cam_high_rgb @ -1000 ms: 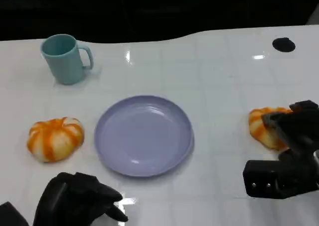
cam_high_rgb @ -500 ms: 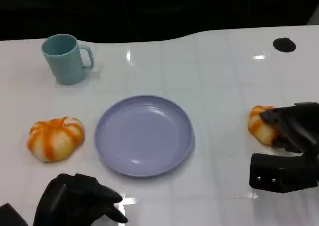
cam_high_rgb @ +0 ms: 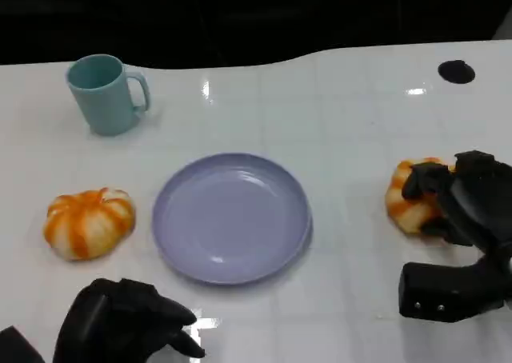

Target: Grasp the bread from the table and place it into the plate.

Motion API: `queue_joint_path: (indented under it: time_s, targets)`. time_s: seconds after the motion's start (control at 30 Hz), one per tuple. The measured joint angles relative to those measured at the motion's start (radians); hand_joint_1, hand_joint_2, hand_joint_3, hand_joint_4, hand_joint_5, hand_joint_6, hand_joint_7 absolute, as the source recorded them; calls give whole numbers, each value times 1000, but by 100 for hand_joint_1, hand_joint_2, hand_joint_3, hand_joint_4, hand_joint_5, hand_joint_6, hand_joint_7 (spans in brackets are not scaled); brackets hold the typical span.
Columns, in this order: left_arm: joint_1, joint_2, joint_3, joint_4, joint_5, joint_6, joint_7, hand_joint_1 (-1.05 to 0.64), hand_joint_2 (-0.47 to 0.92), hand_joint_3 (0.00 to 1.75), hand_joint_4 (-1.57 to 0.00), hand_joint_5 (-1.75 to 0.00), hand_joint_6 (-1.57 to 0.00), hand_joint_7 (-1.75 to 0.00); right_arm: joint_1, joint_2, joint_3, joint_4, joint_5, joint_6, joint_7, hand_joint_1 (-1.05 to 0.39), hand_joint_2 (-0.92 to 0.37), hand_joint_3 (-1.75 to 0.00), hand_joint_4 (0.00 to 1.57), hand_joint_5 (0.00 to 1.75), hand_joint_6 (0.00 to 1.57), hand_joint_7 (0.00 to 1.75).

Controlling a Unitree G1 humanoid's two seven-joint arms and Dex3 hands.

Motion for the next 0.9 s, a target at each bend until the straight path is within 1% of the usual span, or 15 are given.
queue_joint_path:
  time_s: [0.13,0.2,0.23,0.27,0.3,0.37,0.53,0.67,0.77,0.83,0.9]
  targets:
    - [0,0,0,1,0,0,0,-105,80,0,-157,-34,-157,-9,0,1,0,-19,16,-36,-29,-7,-87,-4,97,175,87,148]
    - [0,0,0,1,-1,0,0,-105,80,0,-157,-34,-157,-9,1,1,1,-37,18,-45,-35,-5,-86,-5,99,175,90,144]
    - [0,0,0,1,-1,0,0,-105,80,0,-157,-35,-157,-9,2,2,1,-48,20,-46,-36,-4,-71,-34,100,175,90,147]
    - [0,0,0,0,-1,0,0,-105,80,0,-157,-34,-157,-9,4,3,1,-60,22,-49,-36,-4,-53,-69,100,175,89,149]
    - [0,0,0,0,-1,0,0,-105,80,0,-157,-34,-157,-9,6,4,1,-74,25,-55,-37,-4,-42,-89,100,175,89,150]
    - [0,0,0,0,-1,0,0,-105,80,0,-157,-34,-157,-9,15,6,1,-109,30,-66,-36,-5,-31,-112,100,175,89,151]
    - [0,0,1,1,-3,0,0,-105,80,0,-157,-34,-157,-9,47,22,1,-212,54,-76,-13,-1,-21,-135,103,175,93,148]
    - [-1,0,1,2,-4,0,0,-105,80,0,-157,-34,-157,-9,65,41,-2,-275,99,-133,15,-2,-19,-143,104,175,93,147]
    - [-1,0,1,2,-3,0,0,-105,80,0,-157,-34,-157,-9,74,62,-9,-314,135,-151,58,-4,-16,-150,104,175,94,144]
    - [-1,1,2,2,-3,0,0,-105,80,0,-157,-34,-157,-9,75,81,-12,-334,145,-157,77,-3,-14,-152,106,175,95,146]
    - [-1,2,2,2,-2,0,0,-105,80,0,-157,-34,-157,-9,75,107,-13,-339,149,-162,79,-6,-15,-152,105,175,93,150]
